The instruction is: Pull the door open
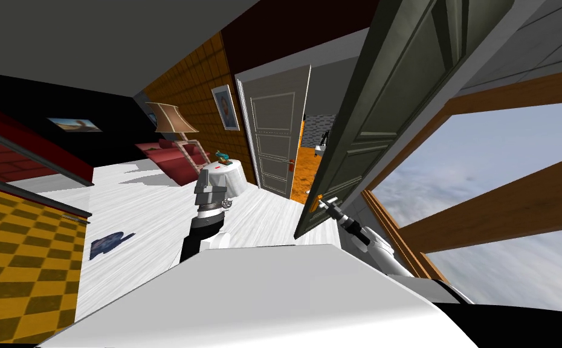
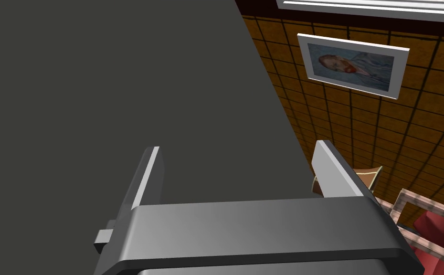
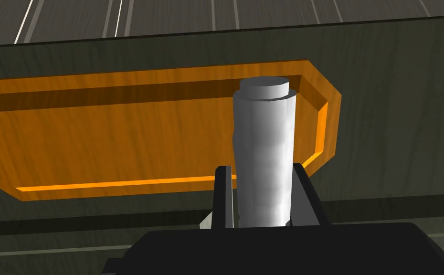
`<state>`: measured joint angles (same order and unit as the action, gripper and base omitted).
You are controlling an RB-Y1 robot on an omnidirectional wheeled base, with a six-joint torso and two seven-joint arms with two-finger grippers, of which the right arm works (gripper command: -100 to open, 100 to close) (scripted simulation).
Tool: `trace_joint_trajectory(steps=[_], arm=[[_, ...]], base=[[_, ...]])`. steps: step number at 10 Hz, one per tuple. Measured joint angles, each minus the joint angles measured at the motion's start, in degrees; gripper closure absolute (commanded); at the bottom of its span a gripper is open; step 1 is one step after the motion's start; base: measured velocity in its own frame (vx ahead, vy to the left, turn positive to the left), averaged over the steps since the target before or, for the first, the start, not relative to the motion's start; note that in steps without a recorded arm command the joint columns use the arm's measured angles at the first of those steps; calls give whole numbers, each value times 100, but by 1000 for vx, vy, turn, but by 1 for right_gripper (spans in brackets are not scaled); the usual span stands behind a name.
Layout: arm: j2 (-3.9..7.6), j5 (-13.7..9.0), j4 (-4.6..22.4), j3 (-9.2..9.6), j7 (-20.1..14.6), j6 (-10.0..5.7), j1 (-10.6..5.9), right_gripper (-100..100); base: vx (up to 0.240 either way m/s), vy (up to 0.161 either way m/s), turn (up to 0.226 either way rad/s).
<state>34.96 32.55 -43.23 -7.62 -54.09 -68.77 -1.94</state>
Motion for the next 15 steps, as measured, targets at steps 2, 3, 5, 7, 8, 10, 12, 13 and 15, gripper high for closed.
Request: trace_joint_trajectory(steps=[2, 3, 5, 7, 8, 10, 12, 13, 15], arm=[[0, 61, 15, -46, -15, -147, 41, 100], [14, 83, -18, -73, -36, -191, 86, 100], [37, 131, 82, -110, -41, -373, 83, 100], [48, 173, 105, -158, -43, -528, 139, 100], [66, 195, 169, -178, -48, -614, 127, 100], [82, 237, 203, -226, -51, -771, 172, 100], [81, 291, 247, -258, -54, -883, 179, 100], [92, 311, 214, -280, -70, -939, 230, 100], [118, 355, 322, -319, -70, -1108, 238, 100]], base=[[15, 30, 0], [13, 15, 12], [10, 15, 6], [12, 14, 1], [8, 2, 2], [9, -2, -4], [0, 0, 0], [1, -11, -4], [2, -14, -9]])
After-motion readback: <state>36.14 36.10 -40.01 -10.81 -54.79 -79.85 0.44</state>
